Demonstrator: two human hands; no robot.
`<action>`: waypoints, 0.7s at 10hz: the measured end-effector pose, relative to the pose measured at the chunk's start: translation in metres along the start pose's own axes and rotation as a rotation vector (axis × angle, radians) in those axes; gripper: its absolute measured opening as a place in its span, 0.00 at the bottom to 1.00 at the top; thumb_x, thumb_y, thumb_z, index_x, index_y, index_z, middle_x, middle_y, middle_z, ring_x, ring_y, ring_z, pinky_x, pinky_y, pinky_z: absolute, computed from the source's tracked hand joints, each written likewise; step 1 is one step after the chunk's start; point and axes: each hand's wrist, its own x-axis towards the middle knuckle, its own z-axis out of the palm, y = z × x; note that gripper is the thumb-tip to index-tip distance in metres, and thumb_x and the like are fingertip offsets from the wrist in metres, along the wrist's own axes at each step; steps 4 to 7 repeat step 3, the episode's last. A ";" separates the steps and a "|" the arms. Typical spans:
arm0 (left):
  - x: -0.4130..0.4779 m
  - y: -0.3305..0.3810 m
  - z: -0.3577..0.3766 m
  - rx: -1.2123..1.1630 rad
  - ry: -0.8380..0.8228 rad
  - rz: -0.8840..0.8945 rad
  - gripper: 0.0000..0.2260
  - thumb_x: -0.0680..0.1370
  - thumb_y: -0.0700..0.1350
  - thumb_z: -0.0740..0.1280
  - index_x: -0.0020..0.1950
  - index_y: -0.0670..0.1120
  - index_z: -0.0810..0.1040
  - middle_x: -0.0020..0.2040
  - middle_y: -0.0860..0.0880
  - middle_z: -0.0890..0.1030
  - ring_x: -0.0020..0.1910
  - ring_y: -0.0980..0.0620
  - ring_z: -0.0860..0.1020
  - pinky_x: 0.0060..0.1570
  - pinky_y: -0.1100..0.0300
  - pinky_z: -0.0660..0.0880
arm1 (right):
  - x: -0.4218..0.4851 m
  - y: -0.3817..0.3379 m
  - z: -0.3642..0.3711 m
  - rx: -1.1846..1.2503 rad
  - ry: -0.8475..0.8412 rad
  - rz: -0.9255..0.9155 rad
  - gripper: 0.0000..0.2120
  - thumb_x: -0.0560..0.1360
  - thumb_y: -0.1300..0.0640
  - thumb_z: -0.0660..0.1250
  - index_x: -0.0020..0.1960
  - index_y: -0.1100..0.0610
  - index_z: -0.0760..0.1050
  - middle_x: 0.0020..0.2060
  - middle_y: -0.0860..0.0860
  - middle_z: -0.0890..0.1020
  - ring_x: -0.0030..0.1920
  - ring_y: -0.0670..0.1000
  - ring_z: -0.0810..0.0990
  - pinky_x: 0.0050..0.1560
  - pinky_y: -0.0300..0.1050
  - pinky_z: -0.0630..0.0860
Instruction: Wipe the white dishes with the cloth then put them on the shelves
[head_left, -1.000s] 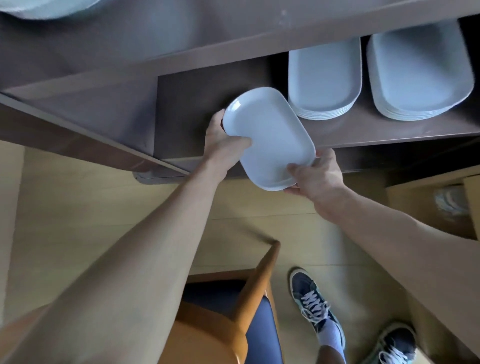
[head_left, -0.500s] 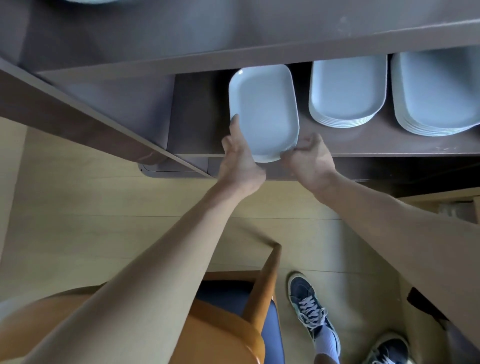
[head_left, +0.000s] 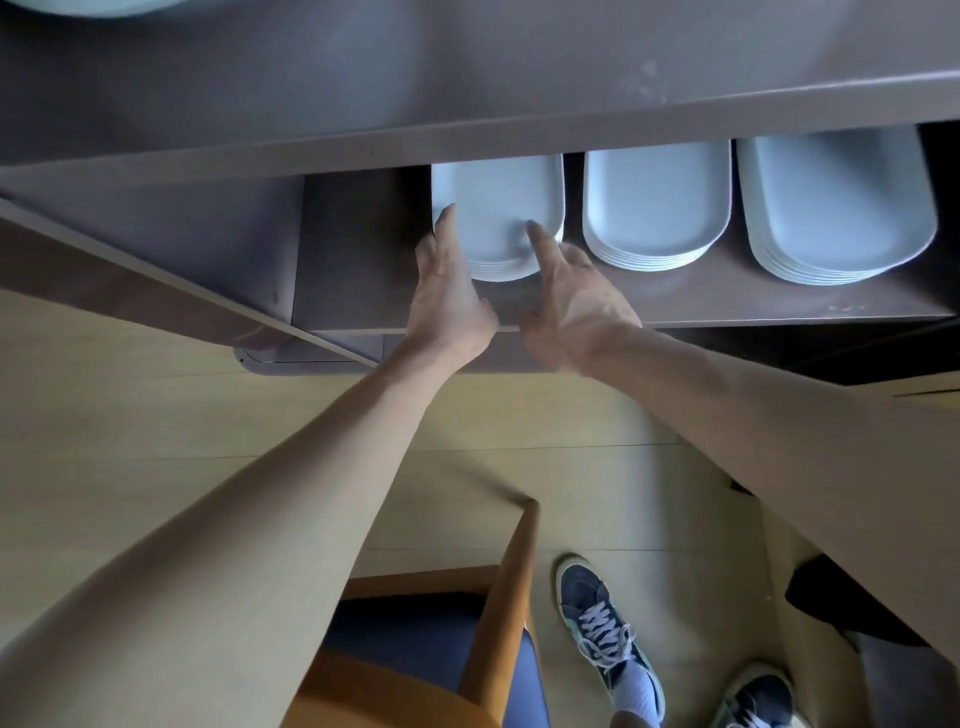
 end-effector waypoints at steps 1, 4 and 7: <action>0.006 0.000 -0.003 0.032 -0.075 0.021 0.48 0.74 0.28 0.65 0.85 0.57 0.46 0.85 0.49 0.49 0.76 0.46 0.70 0.65 0.52 0.76 | 0.004 0.001 -0.005 -0.046 -0.037 0.014 0.46 0.76 0.62 0.62 0.81 0.40 0.37 0.79 0.48 0.52 0.66 0.59 0.75 0.58 0.56 0.79; -0.025 0.002 -0.013 0.186 -0.073 0.003 0.43 0.77 0.38 0.71 0.85 0.52 0.49 0.85 0.48 0.51 0.82 0.47 0.59 0.73 0.55 0.66 | -0.010 0.007 -0.016 -0.105 0.021 -0.043 0.43 0.77 0.58 0.64 0.82 0.46 0.42 0.76 0.49 0.62 0.68 0.58 0.73 0.61 0.52 0.73; -0.025 0.002 -0.013 0.186 -0.073 0.003 0.43 0.77 0.38 0.71 0.85 0.52 0.49 0.85 0.48 0.51 0.82 0.47 0.59 0.73 0.55 0.66 | -0.010 0.007 -0.016 -0.105 0.021 -0.043 0.43 0.77 0.58 0.64 0.82 0.46 0.42 0.76 0.49 0.62 0.68 0.58 0.73 0.61 0.52 0.73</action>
